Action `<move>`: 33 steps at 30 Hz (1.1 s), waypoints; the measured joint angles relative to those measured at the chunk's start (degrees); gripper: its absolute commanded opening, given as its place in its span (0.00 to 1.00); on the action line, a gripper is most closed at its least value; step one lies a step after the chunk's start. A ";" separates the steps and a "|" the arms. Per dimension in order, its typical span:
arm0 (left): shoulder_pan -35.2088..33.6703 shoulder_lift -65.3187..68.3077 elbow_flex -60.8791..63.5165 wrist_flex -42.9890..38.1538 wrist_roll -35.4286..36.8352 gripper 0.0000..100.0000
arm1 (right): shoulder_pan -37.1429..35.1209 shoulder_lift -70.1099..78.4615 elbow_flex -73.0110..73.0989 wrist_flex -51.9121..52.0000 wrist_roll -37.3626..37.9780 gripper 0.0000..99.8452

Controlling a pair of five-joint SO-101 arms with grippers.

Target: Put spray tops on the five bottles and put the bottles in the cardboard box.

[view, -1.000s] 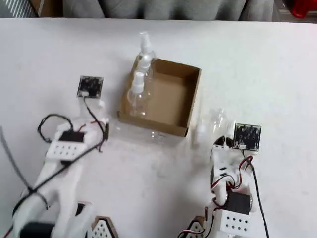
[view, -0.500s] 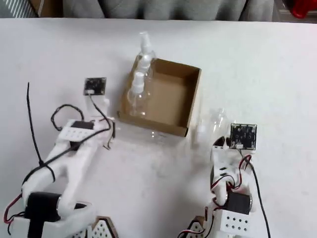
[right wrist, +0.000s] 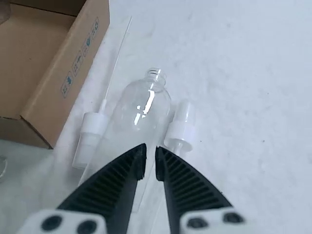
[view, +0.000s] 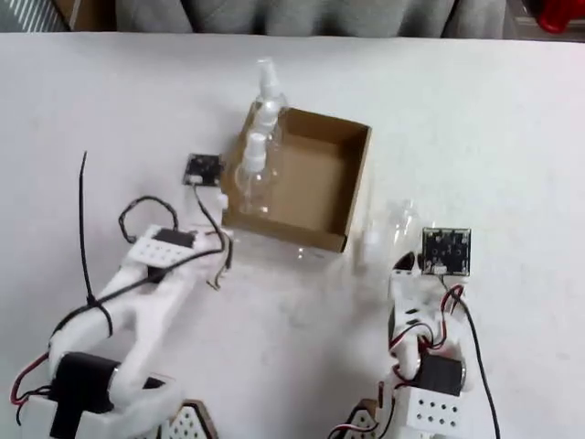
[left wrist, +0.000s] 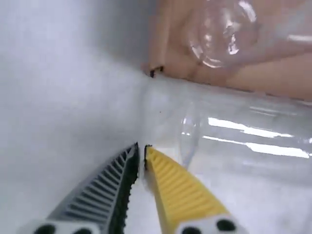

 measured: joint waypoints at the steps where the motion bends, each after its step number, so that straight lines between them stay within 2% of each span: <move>1: 0.62 0.00 0.00 0.53 -0.18 0.02 | 0.00 0.00 0.00 0.00 0.00 0.01; 8: 6.24 -1.49 1.67 4.57 -3.87 0.02 | 0.00 0.00 0.00 0.00 0.00 0.01; 15: 14.77 -16.70 11.52 4.92 -4.40 0.02 | 0.00 0.00 0.00 0.00 0.00 0.01; 18: 13.45 -24.35 12.75 5.01 -4.40 0.02 | 0.00 0.00 0.00 0.79 0.18 0.01; 24: 2.73 -29.63 12.66 6.33 -4.40 0.02 | 0.00 0.00 0.00 1.58 0.53 0.01; 30: -0.09 -22.68 6.86 6.15 -4.40 0.02 | 0.00 0.00 0.00 1.58 0.53 0.01; 33: -0.09 -15.30 4.40 1.23 -1.32 0.02 | 0.00 0.00 0.00 1.58 0.53 0.01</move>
